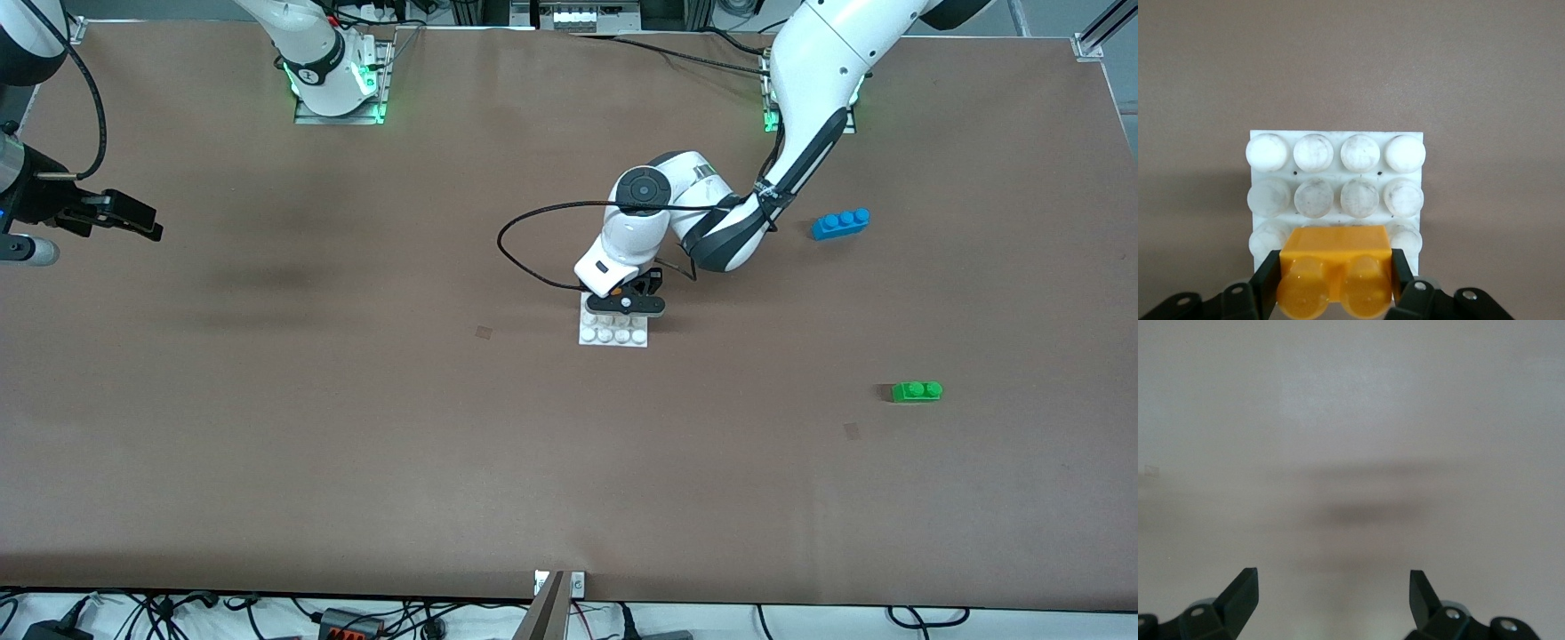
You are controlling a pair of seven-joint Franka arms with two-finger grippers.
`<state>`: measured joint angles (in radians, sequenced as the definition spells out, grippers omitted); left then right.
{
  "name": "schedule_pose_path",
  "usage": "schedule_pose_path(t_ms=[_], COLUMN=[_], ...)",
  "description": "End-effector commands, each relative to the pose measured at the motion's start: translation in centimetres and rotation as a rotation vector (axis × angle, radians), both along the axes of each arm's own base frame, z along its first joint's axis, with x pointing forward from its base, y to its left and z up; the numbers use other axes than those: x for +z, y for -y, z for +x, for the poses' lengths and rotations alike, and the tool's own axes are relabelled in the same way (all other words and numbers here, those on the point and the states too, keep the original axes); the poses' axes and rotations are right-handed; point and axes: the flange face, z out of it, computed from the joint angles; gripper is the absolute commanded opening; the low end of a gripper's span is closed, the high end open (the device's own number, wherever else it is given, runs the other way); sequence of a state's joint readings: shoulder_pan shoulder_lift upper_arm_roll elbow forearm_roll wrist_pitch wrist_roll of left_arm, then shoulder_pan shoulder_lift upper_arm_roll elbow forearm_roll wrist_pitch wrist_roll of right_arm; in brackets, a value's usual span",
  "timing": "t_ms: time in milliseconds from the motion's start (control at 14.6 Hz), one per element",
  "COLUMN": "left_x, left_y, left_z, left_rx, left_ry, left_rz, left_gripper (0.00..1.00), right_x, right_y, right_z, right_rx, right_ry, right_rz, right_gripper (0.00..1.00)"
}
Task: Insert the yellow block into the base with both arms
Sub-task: 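Lower and press the yellow block onto the base studs with the left gripper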
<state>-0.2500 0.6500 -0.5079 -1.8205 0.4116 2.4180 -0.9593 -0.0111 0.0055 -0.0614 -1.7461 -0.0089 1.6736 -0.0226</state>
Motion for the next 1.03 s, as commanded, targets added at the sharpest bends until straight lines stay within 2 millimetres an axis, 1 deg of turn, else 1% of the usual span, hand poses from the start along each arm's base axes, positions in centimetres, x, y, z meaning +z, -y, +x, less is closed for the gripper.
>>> schedule_pose_path(t_ms=[0,824,893,962], left_x=[0.0,-1.0,-1.0,-1.0], left_y=[0.1,0.1,0.0,-0.1], left_z=[-0.4,-0.2,-0.1,0.0], left_rx=[-0.020,-0.020,-0.017,-0.015], left_ry=[0.029,0.039,0.039,0.038], left_rz=[0.006,-0.011,-0.010,-0.008], left_gripper=[0.51,0.51,0.53,0.58], right_x=[0.0,-0.2,-0.3,-0.2], right_y=[-0.1,-0.1,-0.2,-0.3], right_z=[-0.3,-0.2,-0.2,-0.2], right_rx=[0.020,0.020,0.021,0.023], right_ry=[-0.006,-0.010,-0.012,-0.010], right_rz=[-0.009,-0.009,-0.009,-0.009], right_gripper=[1.00,1.00,1.00,1.00])
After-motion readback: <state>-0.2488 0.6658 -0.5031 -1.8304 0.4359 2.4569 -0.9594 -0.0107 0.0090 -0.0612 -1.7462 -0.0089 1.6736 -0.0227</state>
